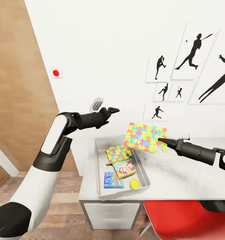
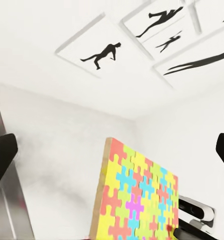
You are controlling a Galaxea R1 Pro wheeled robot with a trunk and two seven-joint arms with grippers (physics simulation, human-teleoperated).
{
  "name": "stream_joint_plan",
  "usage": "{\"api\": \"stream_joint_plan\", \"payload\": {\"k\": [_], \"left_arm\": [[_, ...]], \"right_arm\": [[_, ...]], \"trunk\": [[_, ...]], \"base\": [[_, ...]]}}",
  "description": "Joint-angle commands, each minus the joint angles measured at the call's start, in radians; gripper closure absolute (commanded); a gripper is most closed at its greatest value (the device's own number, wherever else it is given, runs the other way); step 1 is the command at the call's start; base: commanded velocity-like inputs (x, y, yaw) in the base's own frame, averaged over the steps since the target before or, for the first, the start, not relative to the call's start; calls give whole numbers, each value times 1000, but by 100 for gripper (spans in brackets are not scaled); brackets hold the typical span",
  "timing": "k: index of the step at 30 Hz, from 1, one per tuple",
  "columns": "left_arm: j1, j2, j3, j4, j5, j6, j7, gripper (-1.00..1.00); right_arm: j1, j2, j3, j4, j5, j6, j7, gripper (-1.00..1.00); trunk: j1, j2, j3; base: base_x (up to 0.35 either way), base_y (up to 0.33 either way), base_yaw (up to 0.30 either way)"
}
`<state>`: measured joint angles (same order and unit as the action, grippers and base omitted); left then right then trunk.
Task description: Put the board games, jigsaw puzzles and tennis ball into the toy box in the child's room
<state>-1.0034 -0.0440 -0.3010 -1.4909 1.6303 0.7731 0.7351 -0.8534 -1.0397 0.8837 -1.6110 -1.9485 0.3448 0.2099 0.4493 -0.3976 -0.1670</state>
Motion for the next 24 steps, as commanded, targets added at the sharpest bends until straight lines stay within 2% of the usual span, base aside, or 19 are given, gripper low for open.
{"api": "stream_joint_plan", "payload": {"k": [1, 5, 10, 13, 15, 17, 20, 22, 23, 24], "left_arm": [[-1, 0, 0, 0, 10, 0, 10, -100], [-1, 1, 0, 0, 10, 0, 10, -100], [3, 4, 9, -1, 10, 0, 11, -100], [13, 7, 23, -6, 12, 1, 10, -100], [30, 15, 52, -25, 13, 5, 12, -100], [62, 39, 98, -59, 17, 11, 12, -100], [135, 97, 181, -87, 28, 17, 0, -100], [183, 131, 227, -97, 34, 19, -21, -100], [234, 160, 264, -104, 39, 19, -50, -100], [256, 172, 278, -106, 40, 20, -63, -100]], "right_arm": [[-3, 1, 4, 0, -9, 0, -2, 100], [-2, 13, 4, 0, -9, 4, -21, 100], [-6, 17, -3, 3, -9, 26, -29, 100], [-15, 18, -7, 17, -11, 60, -33, 100], [-37, 21, -16, 39, -12, 125, -38, 100], [-76, 31, -32, 60, -11, 214, -40, 100], [-131, 65, -53, 95, -8, 361, -44, 100], [-157, 92, -62, 133, -6, 448, -45, 100], [-179, 125, -70, 183, 8, 515, -47, 100], [-188, 140, -73, 205, 17, 540, -48, 100]], "trunk": [[1, -2, -2], [1, -2, -2], [1, -2, -2], [1, -2, -2], [1, -2, -2], [1, -2, -2], [1, -2, -2], [1, -2, -2], [1, -2, -2], [1, -2, -2]], "base": [[0, 18, 285], [0, 9, 227], [0, 3, 80], [0, 1, 32], [0, 1, 23], [0, 0, 14], [0, 0, 8], [0, 0, 5], [0, 0, 3], [0, 0, 2]]}}
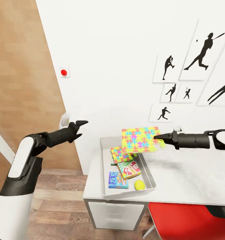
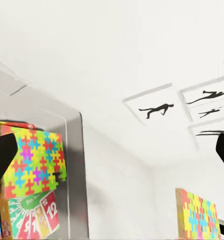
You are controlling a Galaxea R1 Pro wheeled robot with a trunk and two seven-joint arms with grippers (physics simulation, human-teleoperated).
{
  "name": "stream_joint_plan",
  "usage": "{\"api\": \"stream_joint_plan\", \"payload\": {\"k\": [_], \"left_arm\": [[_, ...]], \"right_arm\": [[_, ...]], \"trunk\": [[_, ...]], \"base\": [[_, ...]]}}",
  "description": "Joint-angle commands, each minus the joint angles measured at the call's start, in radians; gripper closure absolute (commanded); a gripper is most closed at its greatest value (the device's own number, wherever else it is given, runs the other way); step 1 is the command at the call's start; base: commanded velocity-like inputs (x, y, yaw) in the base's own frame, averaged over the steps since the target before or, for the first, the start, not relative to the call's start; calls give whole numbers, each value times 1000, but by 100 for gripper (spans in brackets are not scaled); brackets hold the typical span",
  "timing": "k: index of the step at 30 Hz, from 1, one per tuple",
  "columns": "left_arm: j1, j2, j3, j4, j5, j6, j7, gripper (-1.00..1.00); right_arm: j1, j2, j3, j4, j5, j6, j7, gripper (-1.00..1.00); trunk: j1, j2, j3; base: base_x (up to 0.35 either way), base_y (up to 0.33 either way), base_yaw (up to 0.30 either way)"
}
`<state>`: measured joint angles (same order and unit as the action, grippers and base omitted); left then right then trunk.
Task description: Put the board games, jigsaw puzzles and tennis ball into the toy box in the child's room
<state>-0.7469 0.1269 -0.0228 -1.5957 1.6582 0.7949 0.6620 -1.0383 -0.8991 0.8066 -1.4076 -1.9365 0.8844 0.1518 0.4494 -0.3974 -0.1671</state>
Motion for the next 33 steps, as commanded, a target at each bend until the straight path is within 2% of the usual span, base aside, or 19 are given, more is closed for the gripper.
{"api": "stream_joint_plan", "payload": {"k": [1, 4, 6, 7, 9, 12, 13, 17, 21, 25, 33], "left_arm": [[47, 29, 39, -5, 15, -1, -19, -100], [114, 72, 112, -8, 16, 1, -71, -100], [159, 92, 156, -9, 17, 2, -109, -100], [159, 92, 156, -9, 17, 2, -109, -100], [207, 108, 191, -10, 17, 1, -145, -100], [282, 122, 240, -10, 13, -3, -194, -100], [282, 122, 240, -10, 13, -3, -194, -100], [356, 131, 297, -10, 8, -8, -259, -100], [387, 132, 320, -10, 5, -11, -295, -100], [407, 130, 330, -10, -5, -12, -313, -100], [444, 125, 338, -7, -69, -13, -334, -100]], "right_arm": [[-25, 35, -1, 45, 36, 39, 8, 100], [-49, 87, -6, 97, 113, 73, 8, 100], [-58, 113, -7, 117, 171, 86, 8, 100], [-58, 113, -7, 117, 171, 86, 8, 100], [-64, 132, -9, 130, 224, 94, 8, 100], [-70, 154, -10, 143, 275, 101, 7, 100], [-70, 154, -10, 143, 275, 101, 7, 100], [-73, 169, -12, 154, 308, 105, 6, 100], [-75, 174, -13, 164, 319, 106, 7, 100], [-76, 177, -13, 178, 324, 106, 9, 100], [-80, 180, -13, 193, 330, 106, 18, 100]], "trunk": [[1, -3, -2], [1, -3, -2], [1, -3, -2], [1, -3, -2], [1, -3, -2], [1, -3, -2], [1, -3, -2], [1, -3, -2], [1, -3, -2], [1, -3, -2], [1, -3, -3]], "base": [[0, 0, 1], [0, 0, 0], [0, 0, 0], [0, 0, 0], [0, 0, 0], [0, 0, 45], [0, 0, 82], [0, 0, 166], [0, 0, 227], [0, 0, 252], [0, 0, 123]]}}
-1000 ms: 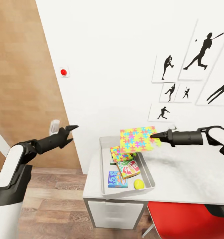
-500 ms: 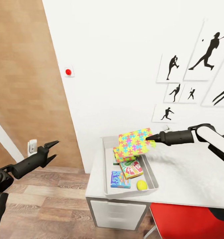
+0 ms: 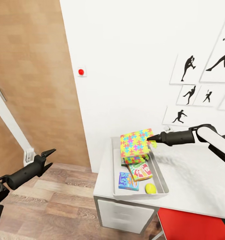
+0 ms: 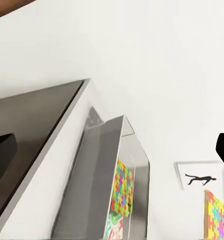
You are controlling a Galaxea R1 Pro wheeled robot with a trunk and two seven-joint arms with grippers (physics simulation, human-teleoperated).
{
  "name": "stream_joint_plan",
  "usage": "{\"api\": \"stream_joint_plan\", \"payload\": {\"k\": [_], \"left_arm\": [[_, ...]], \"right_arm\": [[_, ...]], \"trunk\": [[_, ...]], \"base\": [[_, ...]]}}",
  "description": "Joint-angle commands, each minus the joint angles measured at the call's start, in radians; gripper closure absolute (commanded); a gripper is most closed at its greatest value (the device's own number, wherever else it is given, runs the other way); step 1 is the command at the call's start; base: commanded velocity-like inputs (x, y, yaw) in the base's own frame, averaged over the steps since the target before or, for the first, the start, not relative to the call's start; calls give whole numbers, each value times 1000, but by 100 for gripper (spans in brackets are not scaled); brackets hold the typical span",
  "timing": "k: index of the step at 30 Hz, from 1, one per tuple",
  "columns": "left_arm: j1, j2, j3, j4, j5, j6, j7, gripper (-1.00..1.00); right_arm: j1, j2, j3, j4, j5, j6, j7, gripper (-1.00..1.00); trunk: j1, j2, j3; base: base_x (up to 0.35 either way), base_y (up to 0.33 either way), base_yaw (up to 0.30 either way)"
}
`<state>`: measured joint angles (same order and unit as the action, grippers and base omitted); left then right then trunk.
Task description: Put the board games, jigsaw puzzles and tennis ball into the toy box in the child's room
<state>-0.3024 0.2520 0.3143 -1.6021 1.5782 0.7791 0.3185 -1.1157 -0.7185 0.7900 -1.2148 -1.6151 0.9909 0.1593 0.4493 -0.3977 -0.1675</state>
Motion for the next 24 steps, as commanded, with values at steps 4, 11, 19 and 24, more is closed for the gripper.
{"api": "stream_joint_plan", "payload": {"k": [4, 11, 19, 24], "left_arm": [[13, -2, 2, 0, -5, 3, 7, -100], [48, -3, 6, 4, -19, 1, 5, -100], [73, -4, 12, 5, -34, -4, 4, -100], [77, -6, 12, 8, -62, -6, 2, -100]], "right_arm": [[-9, -1, 3, 3, 10, 0, 14, 100], [-16, -6, 2, 4, 11, 0, 37, 100], [-12, -18, 2, 5, 35, 0, 104, 100], [-9, -15, 5, 6, 68, 0, 118, 100]], "trunk": [[1, -2, -2], [1, -2, -2], [1, -2, -2], [1, -2, -2]], "base": [[0, 0, 42], [0, 0, 14], [66, -65, 3], [157, -131, 1]]}}
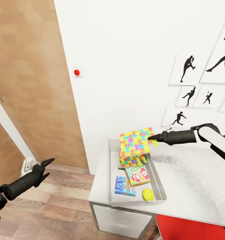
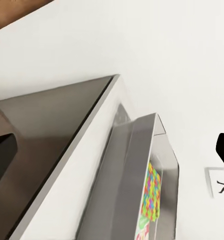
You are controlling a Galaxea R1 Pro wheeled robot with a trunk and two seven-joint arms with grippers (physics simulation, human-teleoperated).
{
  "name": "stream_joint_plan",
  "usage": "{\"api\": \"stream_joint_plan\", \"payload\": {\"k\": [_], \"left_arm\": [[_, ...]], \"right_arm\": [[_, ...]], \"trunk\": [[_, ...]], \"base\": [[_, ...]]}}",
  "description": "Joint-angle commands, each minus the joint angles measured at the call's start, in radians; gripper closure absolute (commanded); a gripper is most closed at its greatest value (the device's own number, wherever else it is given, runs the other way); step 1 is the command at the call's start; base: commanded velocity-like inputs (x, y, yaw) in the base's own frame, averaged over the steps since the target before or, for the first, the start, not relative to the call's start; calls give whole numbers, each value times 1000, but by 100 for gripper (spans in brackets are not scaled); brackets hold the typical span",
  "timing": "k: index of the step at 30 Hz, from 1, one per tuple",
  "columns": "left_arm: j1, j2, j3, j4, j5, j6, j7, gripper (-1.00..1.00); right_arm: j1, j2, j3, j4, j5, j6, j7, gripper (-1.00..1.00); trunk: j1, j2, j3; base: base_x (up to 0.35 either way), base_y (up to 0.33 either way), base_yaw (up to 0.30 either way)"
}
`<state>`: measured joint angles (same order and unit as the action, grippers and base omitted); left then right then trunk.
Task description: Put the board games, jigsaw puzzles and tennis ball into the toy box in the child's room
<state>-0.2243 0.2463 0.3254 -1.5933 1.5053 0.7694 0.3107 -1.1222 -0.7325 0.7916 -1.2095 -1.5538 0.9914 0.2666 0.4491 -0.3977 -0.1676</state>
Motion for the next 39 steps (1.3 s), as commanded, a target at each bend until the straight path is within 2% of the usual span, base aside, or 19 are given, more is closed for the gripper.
{"api": "stream_joint_plan", "payload": {"k": [1, 14, 23, 39], "left_arm": [[0, 0, 1, 0, 6, 3, 10, -100], [2, -1, 2, 2, -11, 2, 9, -100], [1, -1, 2, 3, -12, 2, 8, -100], [0, -1, 0, 5, -13, 2, 8, -100]], "right_arm": [[-2, 0, 5, 1, 12, 0, 13, 100], [15, 11, 14, 10, 34, -6, 18, 100], [19, 12, 14, 29, 36, -10, 19, 100], [22, 14, 15, 59, 37, -14, 17, 100]], "trunk": [[1, -2, -2], [1, -2, -2], [1, -2, -2], [1, -2, -2]], "base": [[99, -79, 1], [39, -32, 60], [6, -5, 101], [1, -1, 14]]}}
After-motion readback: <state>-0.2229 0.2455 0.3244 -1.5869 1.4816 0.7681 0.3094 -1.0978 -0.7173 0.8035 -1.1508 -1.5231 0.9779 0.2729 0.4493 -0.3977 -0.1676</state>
